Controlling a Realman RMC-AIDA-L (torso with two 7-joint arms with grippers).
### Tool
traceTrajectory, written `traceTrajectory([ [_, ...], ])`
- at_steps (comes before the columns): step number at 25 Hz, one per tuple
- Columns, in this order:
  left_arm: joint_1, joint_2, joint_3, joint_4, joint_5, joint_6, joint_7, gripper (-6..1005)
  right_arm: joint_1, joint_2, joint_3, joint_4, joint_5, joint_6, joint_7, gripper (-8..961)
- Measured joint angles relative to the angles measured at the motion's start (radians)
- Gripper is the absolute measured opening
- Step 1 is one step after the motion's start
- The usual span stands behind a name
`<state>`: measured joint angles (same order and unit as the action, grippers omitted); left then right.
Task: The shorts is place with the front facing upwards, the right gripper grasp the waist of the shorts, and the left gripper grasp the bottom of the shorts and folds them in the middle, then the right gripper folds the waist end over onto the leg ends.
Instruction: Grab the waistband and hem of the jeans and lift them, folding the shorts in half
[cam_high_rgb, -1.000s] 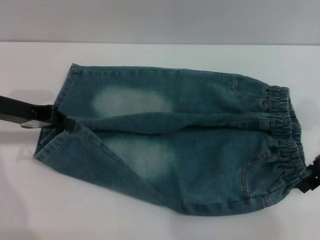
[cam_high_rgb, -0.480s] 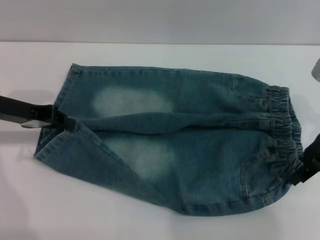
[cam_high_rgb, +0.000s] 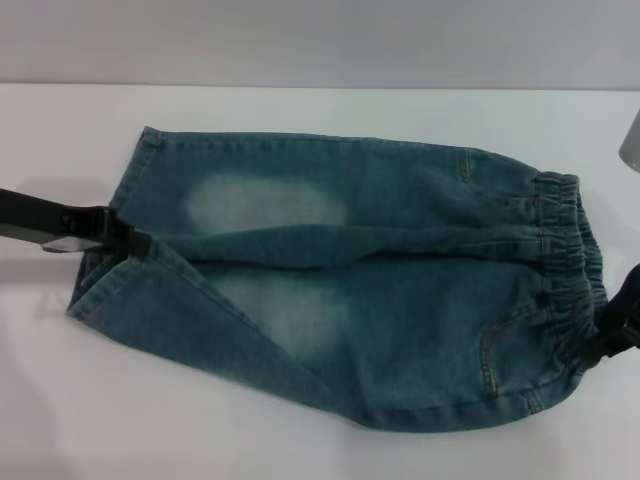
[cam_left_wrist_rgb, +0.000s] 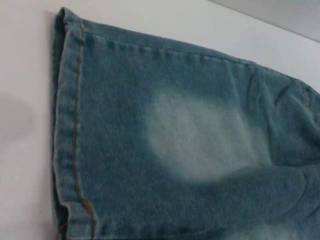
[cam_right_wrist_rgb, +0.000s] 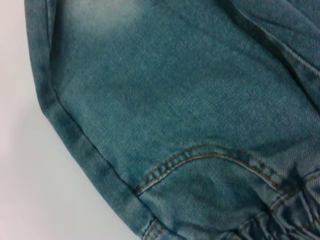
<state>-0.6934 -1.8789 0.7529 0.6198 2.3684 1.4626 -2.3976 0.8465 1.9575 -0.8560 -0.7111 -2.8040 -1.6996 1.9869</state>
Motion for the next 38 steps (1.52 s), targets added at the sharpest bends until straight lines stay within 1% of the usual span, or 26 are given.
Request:
traceTrajectory([
  [3, -0.003, 0.0, -0.005, 0.0, 0.0, -0.005, 0.0, 72, -0.004, 0.0, 0.005, -0.001, 0.0, 0.0, -0.003, 163],
  [7, -0.012, 0.002, -0.03, 0.001, -0.001, -0.017, -0.002, 73, -0.013, -0.002, 0.012, -0.011, 0.0, -0.01, -0.014, 105],
  [10, -0.019, 0.006, -0.058, 0.001, -0.002, -0.025, -0.005, 73, -0.029, -0.005, 0.042, -0.034, 0.019, -0.02, -0.033, 61],
  [11, -0.023, 0.007, -0.073, 0.002, -0.002, -0.03, -0.006, 74, -0.036, -0.01, 0.057, -0.042, 0.034, -0.028, -0.043, 47],
  [13, -0.029, 0.009, -0.101, 0.004, -0.002, -0.039, -0.008, 74, -0.052, -0.026, 0.104, -0.05, 0.087, -0.057, -0.071, 18],
  [15, -0.037, 0.011, -0.131, 0.005, -0.002, -0.05, -0.013, 75, -0.069, -0.051, 0.156, -0.044, 0.165, -0.092, -0.096, 3],
  [16, -0.037, 0.011, -0.131, 0.005, -0.002, -0.05, -0.013, 75, -0.079, -0.065, 0.18, -0.032, 0.21, -0.109, -0.104, 3],
  [17, -0.051, 0.012, -0.168, 0.005, -0.002, -0.057, -0.017, 75, -0.091, -0.079, 0.202, -0.019, 0.259, -0.124, -0.109, 4],
  [18, -0.054, 0.012, -0.171, 0.005, -0.002, -0.059, -0.017, 76, -0.104, -0.093, 0.219, -0.005, 0.306, -0.136, -0.112, 4],
  [20, -0.066, 0.011, -0.185, 0.006, -0.003, -0.068, -0.017, 76, -0.134, -0.11, 0.237, 0.013, 0.397, -0.146, -0.116, 4],
  [23, -0.083, 0.009, -0.189, 0.006, -0.008, -0.094, -0.025, 77, -0.184, -0.127, 0.258, 0.041, 0.504, -0.139, -0.121, 5],
  [26, -0.1, 0.007, -0.189, 0.011, -0.012, -0.127, -0.041, 78, -0.211, -0.134, 0.305, 0.083, 0.536, -0.107, -0.123, 6],
  [28, -0.107, 0.006, -0.189, 0.015, -0.018, -0.149, -0.049, 78, -0.224, -0.134, 0.329, 0.105, 0.537, -0.076, -0.124, 6],
  [31, -0.113, 0.005, -0.19, 0.017, -0.051, -0.194, -0.055, 79, -0.242, -0.13, 0.366, 0.143, 0.539, -0.019, -0.124, 7],
  [35, -0.123, 0.005, -0.19, 0.017, -0.075, -0.244, -0.055, 80, -0.254, -0.125, 0.452, 0.196, 0.541, 0.059, -0.124, 7],
  [38, -0.13, 0.001, -0.186, 0.017, -0.076, -0.279, -0.056, 81, -0.257, -0.113, 0.498, 0.219, 0.541, 0.122, -0.123, 8],
])
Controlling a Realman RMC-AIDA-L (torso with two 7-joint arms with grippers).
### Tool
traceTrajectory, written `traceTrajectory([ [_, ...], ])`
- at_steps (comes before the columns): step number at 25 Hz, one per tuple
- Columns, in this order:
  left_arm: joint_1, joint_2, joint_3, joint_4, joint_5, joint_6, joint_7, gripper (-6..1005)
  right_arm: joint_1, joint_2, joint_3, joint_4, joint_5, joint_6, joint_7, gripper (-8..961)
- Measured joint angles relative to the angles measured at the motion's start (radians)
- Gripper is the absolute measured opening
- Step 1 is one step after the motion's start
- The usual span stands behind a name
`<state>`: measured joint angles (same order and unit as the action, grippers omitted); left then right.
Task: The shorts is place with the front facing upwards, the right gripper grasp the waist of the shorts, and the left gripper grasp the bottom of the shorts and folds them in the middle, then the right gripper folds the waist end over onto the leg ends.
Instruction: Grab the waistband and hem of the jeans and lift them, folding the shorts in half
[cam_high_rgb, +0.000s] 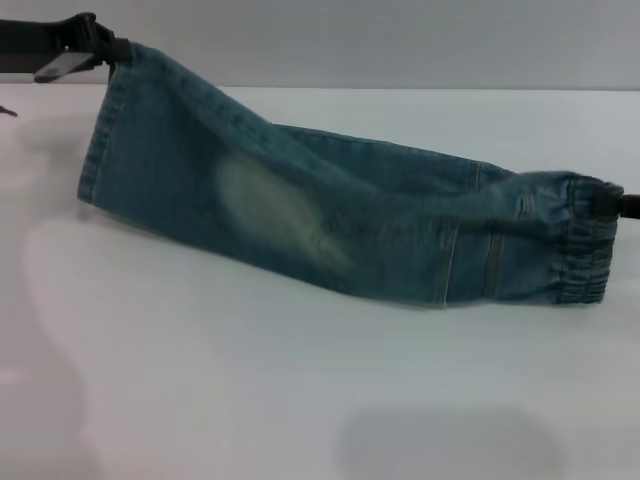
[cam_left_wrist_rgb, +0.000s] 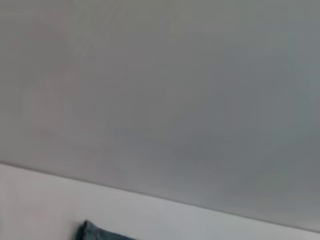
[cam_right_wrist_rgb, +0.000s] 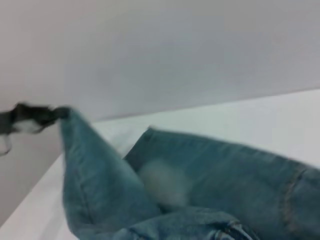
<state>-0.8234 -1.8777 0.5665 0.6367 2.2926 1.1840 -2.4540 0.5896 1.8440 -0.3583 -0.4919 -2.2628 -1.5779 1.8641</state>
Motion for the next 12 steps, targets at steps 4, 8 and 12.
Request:
traceTrajectory([
  [4, -0.001, -0.012, 0.007, -0.001, 0.0, -0.043, 0.0, 81, -0.004, 0.017, 0.009, 0.009, 0.0, 0.078, 0.006, 9],
  [8, 0.0, -0.022, 0.007, -0.007, -0.001, -0.076, 0.0, 82, 0.002, 0.028, 0.005, 0.023, 0.0, 0.142, 0.007, 10],
  [12, 0.005, -0.037, 0.008, -0.009, 0.003, -0.104, 0.0, 84, 0.012, 0.042, 0.001, 0.025, 0.0, 0.202, 0.007, 11],
])
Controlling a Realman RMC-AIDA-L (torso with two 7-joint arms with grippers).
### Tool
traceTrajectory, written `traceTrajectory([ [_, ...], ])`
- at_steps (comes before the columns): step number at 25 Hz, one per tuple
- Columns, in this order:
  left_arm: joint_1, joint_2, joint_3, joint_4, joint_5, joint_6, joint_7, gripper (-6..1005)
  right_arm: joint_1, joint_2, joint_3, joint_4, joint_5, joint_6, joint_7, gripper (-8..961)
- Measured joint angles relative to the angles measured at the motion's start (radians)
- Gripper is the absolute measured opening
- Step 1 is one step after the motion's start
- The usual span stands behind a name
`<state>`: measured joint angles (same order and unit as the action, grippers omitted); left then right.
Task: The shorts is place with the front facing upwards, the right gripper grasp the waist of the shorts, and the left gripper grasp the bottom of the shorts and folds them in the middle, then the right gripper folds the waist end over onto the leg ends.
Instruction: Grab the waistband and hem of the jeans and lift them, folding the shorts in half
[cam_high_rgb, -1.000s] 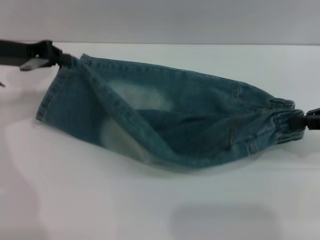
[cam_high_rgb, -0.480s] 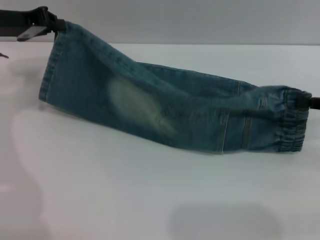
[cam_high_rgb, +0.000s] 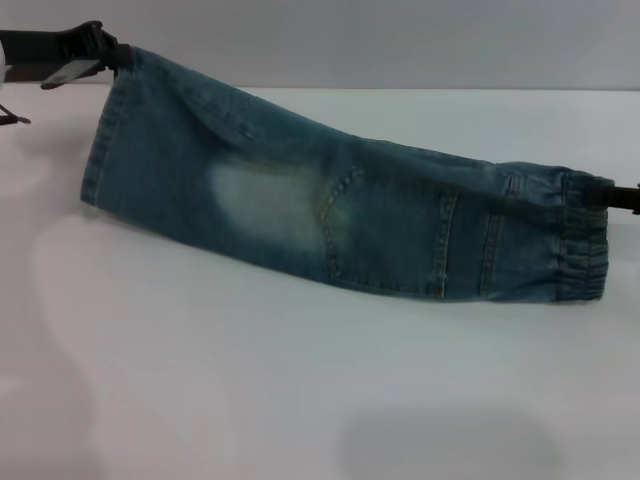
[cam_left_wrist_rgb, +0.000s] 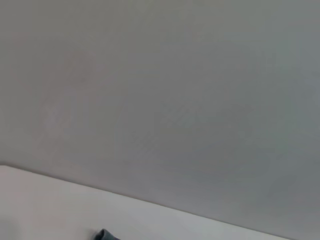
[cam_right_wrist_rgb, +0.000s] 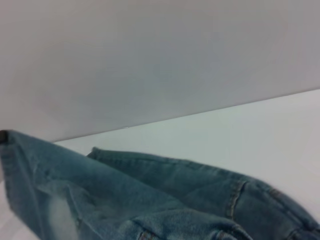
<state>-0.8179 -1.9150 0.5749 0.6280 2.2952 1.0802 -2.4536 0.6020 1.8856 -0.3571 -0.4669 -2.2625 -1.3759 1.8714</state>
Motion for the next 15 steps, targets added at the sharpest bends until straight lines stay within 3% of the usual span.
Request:
traceTrajectory([
  [15, 0.004, -0.061, 0.002, -0.005, -0.006, -0.113, 0.07, 87, 0.016, 0.024, -0.022, 0.001, -0.009, 0.113, -0.005, 14],
])
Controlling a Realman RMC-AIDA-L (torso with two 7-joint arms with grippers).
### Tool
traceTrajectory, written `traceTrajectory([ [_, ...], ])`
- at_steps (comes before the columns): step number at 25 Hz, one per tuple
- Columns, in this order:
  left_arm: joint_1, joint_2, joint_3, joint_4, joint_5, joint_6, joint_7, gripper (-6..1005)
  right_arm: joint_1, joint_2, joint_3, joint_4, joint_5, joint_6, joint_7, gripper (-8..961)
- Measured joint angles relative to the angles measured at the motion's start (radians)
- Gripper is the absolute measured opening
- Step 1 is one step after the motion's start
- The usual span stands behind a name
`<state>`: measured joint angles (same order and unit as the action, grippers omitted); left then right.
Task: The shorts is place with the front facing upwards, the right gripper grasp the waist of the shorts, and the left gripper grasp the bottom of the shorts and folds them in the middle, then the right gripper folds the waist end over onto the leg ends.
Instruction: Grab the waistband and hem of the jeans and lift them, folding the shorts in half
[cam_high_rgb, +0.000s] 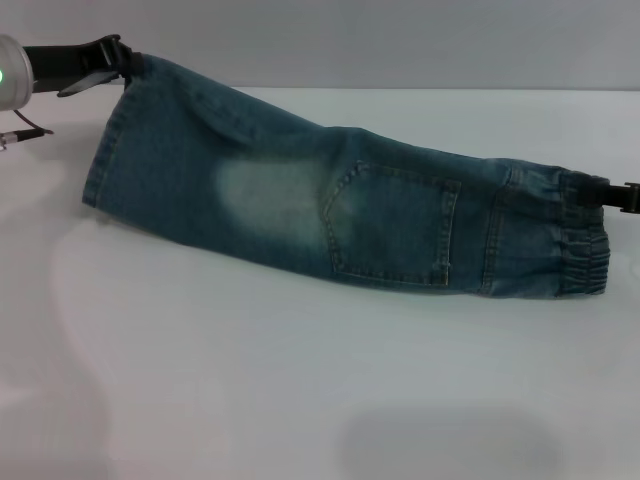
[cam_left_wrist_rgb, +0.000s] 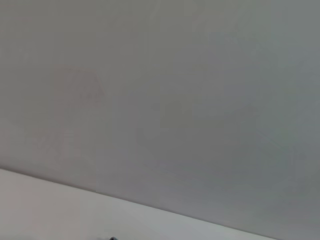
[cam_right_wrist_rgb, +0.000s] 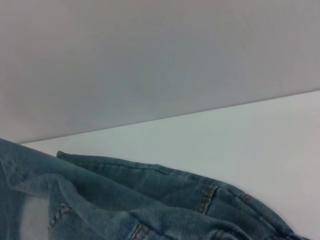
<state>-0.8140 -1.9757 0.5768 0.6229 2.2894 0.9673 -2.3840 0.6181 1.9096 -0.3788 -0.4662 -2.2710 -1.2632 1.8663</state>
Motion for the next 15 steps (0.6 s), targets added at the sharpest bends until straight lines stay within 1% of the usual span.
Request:
traceTrajectory([
  [1, -0.002, -0.008, 0.0, 0.001, -0.003, -0.008, 0.014, 87, 0.0, 0.001, 0.0, 0.0, 0.0, 0.002, -0.001, 14],
  [2, -0.002, -0.008, 0.0, 0.001, -0.003, -0.008, 0.014, 88, 0.0, 0.003, 0.0, 0.0, 0.0, 0.003, -0.002, 14],
  [3, -0.002, -0.013, -0.001, 0.003, -0.007, -0.014, 0.024, 88, -0.001, 0.006, 0.0, 0.0, 0.0, 0.005, -0.002, 15],
  [7, -0.001, -0.034, -0.001, 0.005, -0.064, -0.051, 0.083, 89, -0.002, 0.011, 0.0, 0.0, 0.001, 0.013, -0.004, 15],
  [10, -0.002, -0.044, 0.001, -0.006, -0.105, -0.078, 0.137, 90, 0.0, 0.012, 0.0, 0.0, 0.001, 0.014, -0.005, 16],
  [15, -0.005, -0.058, 0.001, -0.01, -0.122, -0.112, 0.164, 91, 0.009, 0.018, 0.0, 0.0, 0.002, 0.019, -0.013, 17],
])
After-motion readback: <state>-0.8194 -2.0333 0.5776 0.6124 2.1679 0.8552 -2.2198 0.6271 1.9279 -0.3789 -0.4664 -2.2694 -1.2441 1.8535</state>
